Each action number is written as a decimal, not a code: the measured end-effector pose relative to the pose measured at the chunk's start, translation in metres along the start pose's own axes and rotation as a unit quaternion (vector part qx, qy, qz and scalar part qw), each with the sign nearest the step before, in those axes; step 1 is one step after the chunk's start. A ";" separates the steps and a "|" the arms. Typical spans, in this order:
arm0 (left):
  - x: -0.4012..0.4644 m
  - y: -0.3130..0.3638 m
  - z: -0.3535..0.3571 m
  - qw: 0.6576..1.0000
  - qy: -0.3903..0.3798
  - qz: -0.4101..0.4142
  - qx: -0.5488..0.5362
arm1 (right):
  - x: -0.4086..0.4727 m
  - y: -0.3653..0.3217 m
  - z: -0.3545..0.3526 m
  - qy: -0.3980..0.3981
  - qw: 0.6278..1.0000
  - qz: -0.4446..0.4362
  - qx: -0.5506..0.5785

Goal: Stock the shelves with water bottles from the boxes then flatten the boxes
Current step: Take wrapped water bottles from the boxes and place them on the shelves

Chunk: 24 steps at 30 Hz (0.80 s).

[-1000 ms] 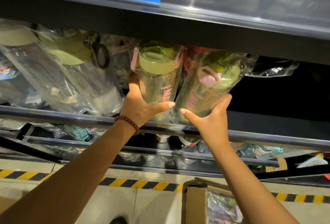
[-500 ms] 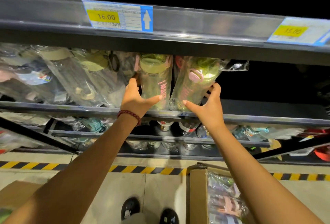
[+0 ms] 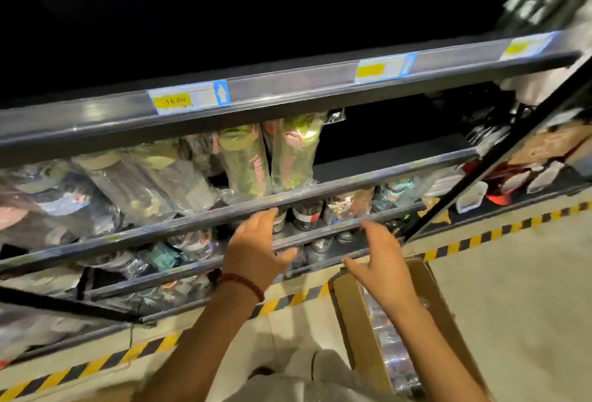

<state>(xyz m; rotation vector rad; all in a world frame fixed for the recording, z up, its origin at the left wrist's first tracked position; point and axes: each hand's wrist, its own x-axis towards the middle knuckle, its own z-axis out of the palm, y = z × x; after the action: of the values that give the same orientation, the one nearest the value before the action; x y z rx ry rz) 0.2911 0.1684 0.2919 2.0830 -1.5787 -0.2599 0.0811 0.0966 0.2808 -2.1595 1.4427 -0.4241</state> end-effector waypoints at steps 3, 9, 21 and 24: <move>-0.025 0.005 0.006 0.994 -0.051 0.094 0.017 | -0.060 0.000 0.006 0.025 0.997 0.048 -0.059; -0.065 0.006 0.016 0.963 -0.159 0.209 0.053 | -0.136 -0.009 0.028 0.071 0.983 0.126 -0.116; -0.066 0.063 0.062 0.886 -0.319 0.319 0.110 | -0.211 0.004 0.027 0.139 0.937 0.305 -0.095; -0.060 0.100 0.082 0.872 -0.342 0.336 0.099 | -0.220 0.034 0.020 0.161 0.923 0.343 -0.072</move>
<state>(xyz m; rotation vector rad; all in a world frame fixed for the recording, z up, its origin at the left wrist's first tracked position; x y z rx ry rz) 0.1520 0.1829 0.2629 1.4827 -2.7413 -0.6435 -0.0202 0.2929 0.2493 -1.5691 2.3460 -0.4247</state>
